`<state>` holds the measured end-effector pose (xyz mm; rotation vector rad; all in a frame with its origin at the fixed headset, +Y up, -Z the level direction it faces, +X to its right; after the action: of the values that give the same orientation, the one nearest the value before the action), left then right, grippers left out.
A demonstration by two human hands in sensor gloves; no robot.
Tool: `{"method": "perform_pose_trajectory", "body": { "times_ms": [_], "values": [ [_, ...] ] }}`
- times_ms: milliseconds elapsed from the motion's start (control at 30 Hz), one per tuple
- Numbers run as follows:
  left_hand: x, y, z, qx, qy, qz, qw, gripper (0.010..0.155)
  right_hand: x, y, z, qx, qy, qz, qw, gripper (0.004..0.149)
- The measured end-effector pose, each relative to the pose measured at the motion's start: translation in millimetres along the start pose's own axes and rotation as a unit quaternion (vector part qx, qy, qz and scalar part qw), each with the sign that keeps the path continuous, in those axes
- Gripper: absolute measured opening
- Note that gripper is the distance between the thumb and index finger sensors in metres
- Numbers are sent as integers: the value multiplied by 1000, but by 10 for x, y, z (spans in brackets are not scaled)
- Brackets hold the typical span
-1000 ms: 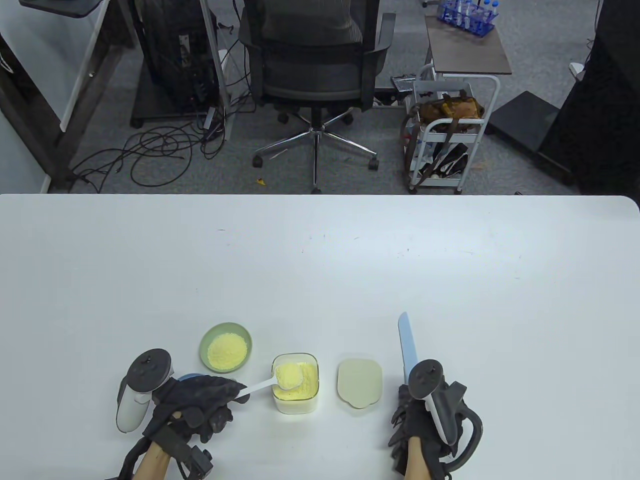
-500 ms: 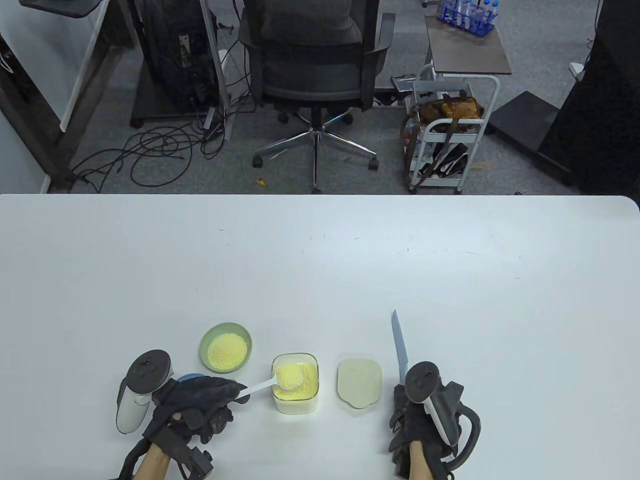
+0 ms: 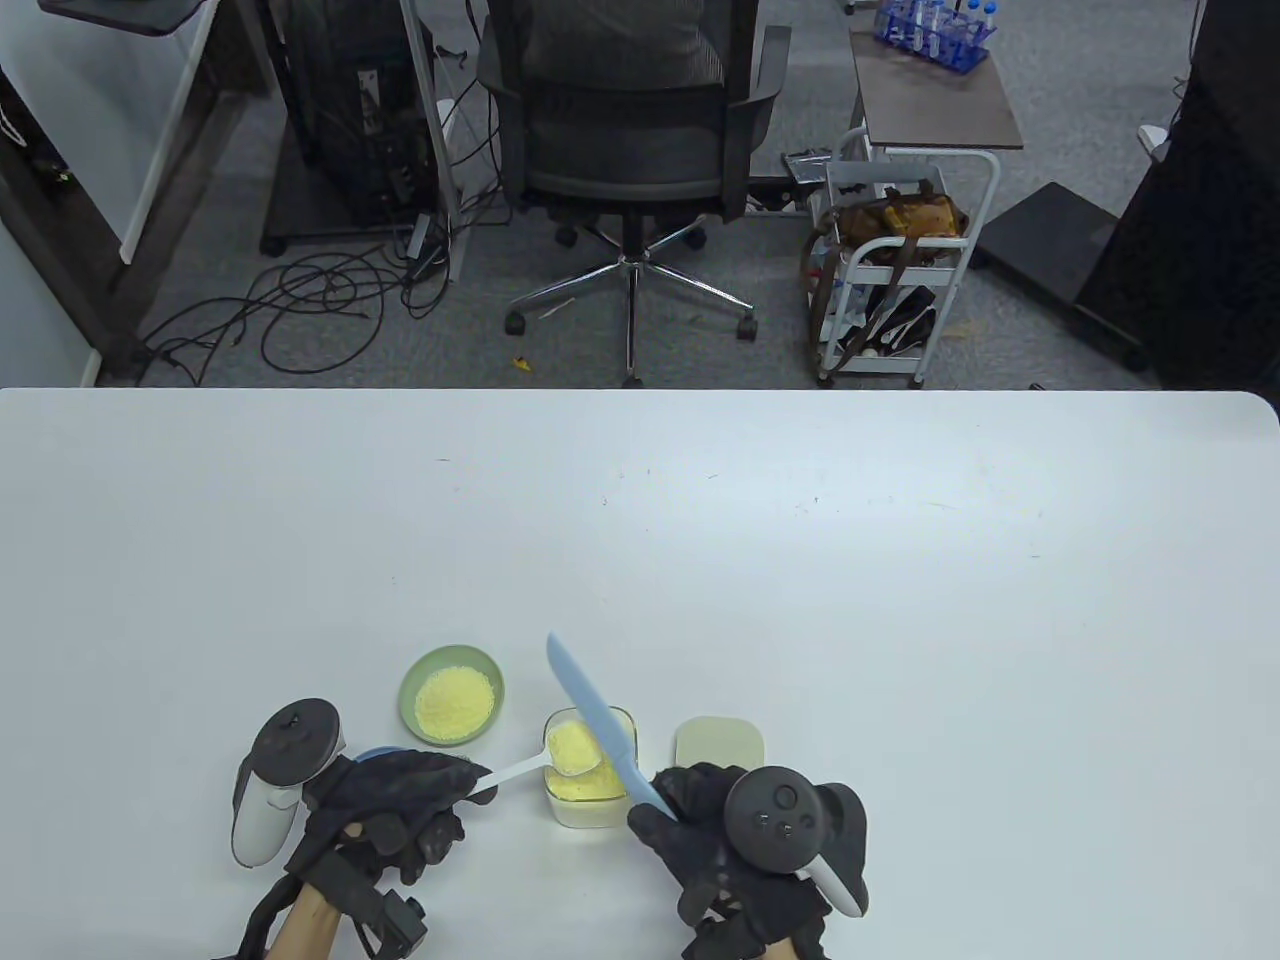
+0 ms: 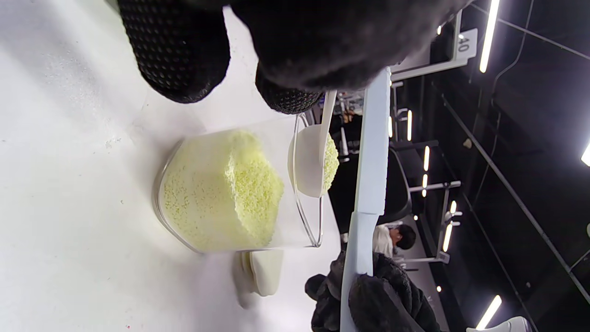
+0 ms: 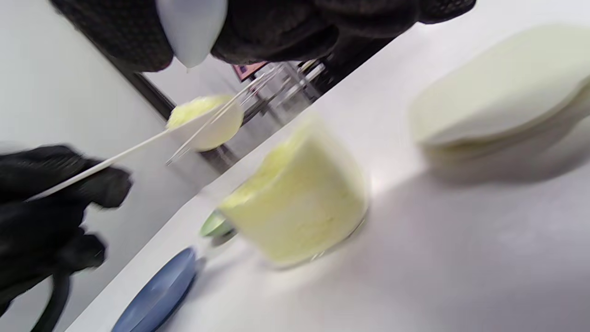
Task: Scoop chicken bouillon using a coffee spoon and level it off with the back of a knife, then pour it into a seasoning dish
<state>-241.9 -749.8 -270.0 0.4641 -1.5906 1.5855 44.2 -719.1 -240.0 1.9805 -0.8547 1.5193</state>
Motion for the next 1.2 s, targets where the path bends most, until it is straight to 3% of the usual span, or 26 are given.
{"method": "perform_pose_trajectory", "body": {
  "times_ms": [233,867,1033,1200],
  "values": [
    [3,2,-7,3,-3,2,1000,46,26,140,-118,32,-21,-19,999,44],
    [35,35,-20,13,-10,1,1000,46,47,-167,270,51,37,26,998,44],
    [35,35,-17,11,-9,0,1000,46,43,-349,518,60,90,84,991,44],
    [31,36,-12,12,-7,0,1000,46,78,-594,882,144,166,159,962,44]
  ]
}}
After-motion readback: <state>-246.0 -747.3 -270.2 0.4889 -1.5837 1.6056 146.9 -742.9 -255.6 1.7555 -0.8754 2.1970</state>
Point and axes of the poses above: the tracker on the back of each hand, its own z axis roughly to the little-finger side, its own x axis roughly from the fingertips to the wrist, y = z × x, the point moved 5 cm from there along -x, roughly from the wrist to the fingertips, and after that the axes turned 13 degrees about z, right-handed, at the moved point
